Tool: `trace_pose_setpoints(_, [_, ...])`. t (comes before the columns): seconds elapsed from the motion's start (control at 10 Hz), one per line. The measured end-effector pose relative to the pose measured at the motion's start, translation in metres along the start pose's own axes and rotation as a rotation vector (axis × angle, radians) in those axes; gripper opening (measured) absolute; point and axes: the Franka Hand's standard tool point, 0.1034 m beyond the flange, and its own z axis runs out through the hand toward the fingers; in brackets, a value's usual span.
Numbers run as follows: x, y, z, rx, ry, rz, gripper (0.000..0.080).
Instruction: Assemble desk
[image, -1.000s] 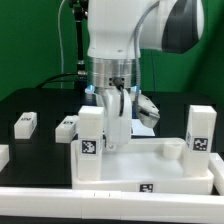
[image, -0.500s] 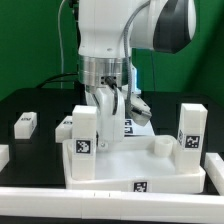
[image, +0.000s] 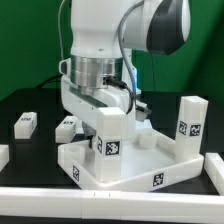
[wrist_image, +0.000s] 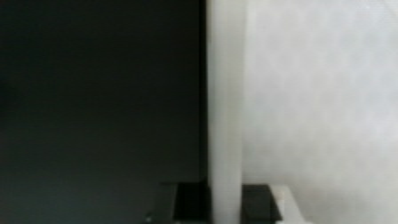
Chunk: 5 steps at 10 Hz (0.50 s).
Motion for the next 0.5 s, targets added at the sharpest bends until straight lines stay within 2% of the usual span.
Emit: trace_pose_setpoints(0.5, [0.0036, 0.0015, -0.0007, 0.001, 0.003, -0.313, 0.0061])
